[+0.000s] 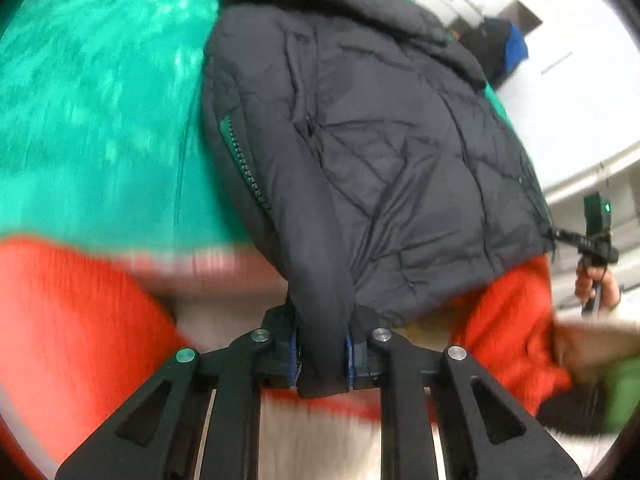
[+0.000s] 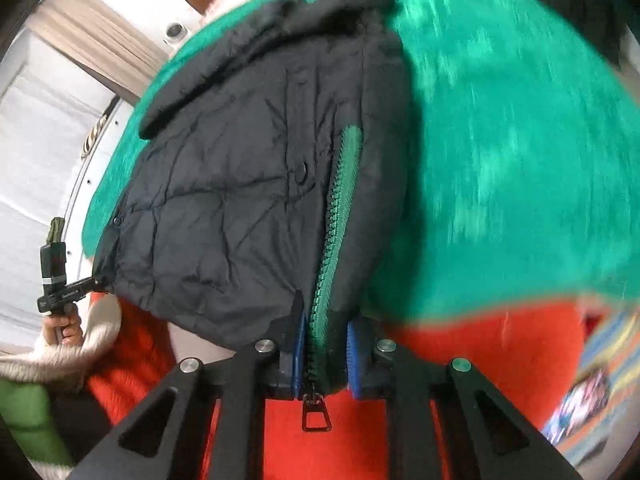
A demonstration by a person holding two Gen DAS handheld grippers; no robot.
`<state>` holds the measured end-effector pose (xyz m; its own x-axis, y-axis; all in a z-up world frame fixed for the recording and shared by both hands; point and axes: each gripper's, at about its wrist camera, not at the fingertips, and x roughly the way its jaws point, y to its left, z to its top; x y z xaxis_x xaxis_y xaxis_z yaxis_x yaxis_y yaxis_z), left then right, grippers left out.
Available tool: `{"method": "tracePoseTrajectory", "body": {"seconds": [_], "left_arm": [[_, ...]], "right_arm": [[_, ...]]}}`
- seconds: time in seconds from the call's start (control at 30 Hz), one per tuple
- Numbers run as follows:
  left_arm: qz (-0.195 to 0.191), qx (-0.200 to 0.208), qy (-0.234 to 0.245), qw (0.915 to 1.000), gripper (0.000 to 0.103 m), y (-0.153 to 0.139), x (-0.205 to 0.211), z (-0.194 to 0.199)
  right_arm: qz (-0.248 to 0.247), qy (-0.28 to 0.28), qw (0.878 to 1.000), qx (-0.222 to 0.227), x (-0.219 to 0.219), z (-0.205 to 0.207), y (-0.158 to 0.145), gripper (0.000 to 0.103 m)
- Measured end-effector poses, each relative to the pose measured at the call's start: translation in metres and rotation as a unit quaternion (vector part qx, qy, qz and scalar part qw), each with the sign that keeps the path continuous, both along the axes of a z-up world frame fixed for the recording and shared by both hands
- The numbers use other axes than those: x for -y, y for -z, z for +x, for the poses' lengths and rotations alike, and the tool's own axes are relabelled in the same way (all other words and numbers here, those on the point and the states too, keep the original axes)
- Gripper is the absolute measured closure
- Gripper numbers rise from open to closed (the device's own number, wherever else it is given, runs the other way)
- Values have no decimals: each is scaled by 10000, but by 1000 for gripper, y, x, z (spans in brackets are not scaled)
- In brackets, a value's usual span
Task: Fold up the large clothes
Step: 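Grasp the green-trimmed jacket hem with both tools and lift it, then fold the held hem over the jacket body toward the collar with both tools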
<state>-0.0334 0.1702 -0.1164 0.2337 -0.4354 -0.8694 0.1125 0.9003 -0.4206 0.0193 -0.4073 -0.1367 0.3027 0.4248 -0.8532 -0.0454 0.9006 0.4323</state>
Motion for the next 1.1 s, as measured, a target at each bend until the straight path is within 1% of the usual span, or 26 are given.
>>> {"method": "tracePoseTrajectory", "body": {"seconds": [0.07,0.1,0.17,0.23,0.3,0.33,0.37,0.4,0.47,0.5,0.53,0.57,0.6,0.63,0.7,0.77,0.8,0.83,0.87,0.9,0.93,0.97,1.0,1.03,1.07,1.1], "left_arm": [[-68,-220,65,9997,87,-1,-2,-23],[-146,-295,76,9994,87,-5,-5,-35],[-370,-331,16,9988,87,-17,-11,-48],[-748,-189,-173,9969,87,-36,-21,-49],[-1174,157,-370,9923,88,-63,-33,-38],[-1335,399,-429,9893,88,-79,-37,-29],[-1464,662,-456,9860,88,-93,-40,-18],[-1555,929,-467,9823,88,-106,-43,-5],[-1673,1392,-486,9748,88,-129,-46,32],[-1701,1552,-522,9717,88,-133,-46,40],[-1704,1707,-573,9688,88,-140,-49,56],[-1659,1925,-651,9650,88,-147,-49,84],[-1642,2034,-706,9626,88,-148,-54,101],[-1618,2130,-790,9603,88,-149,-54,127],[-1500,2232,-986,9581,88,-149,-51,179],[-1185,2287,-1179,9590,86,-137,-44,222],[-992,2226,-1320,9608,82,-124,-39,246],[-857,2124,-1398,9633,79,-113,-35,261],[-738,1955,-1480,9667,71,-103,-32,281],[-694,1717,-1574,9700,62,-86,-29,298],[-708,1517,-1618,9725,59,-71,-29,311],[-724,1311,-1692,9741,58,-56,-29,321],[-742,1124,-1784,9747,57,-46,-31,328],[-843,1005,-1819,9745,57,-43,-35,330],[-989,900,-1827,9740,55,-40,-39,329],[-1122,799,-1797,9740,47,-44,-41,325]], "right_arm": [[307,70,9988,-377,2,-28,11,87],[447,106,9977,-490,3,-40,14,87],[729,230,9954,-572,9,-53,14,87],[1101,398,9920,-464,18,-58,2,87],[1528,526,9867,-143,28,-53,-17,87],[1821,553,9816,171,35,-45,-34,87],[1950,557,9786,348,37,-38,-44,87],[2161,558,9725,664,42,-24,-61,87],[2389,539,9637,1061,46,2,-82,87],[2474,528,9584,1322,49,23,-95,87],[2462,518,9565,1474,43,40,-105,87],[2384,512,9548,1701,42,64,-115,87],[2319,533,9531,1872,41,85,-122,87],[2288,560,9520,1955,38,103,-124,87],[2201,784,9502,2062,36,156,-124,87],[2145,1015,9501,2026,31,198,-115,87],[2073,1186,9496,2032,31,219,-106,87],[2027,1325,9491,2014,30,233,-94,86],[2012,1449,9490,1946,30,249,-85,82],[2033,1668,9479,1800,31,264,-68,79],[2066,1890,9461,1630,32,278,-56,70],[2122,2057,9441,1461,32,286,-40,56],[2207,2227,9398,1359,32,291,-28,49],[2287,2308,9361,1344,32,292,-25,39],[2362,2362,9319,1413,32,289,-24,35],[2337,2327,9316,1526,32,286,-30,32]]}}
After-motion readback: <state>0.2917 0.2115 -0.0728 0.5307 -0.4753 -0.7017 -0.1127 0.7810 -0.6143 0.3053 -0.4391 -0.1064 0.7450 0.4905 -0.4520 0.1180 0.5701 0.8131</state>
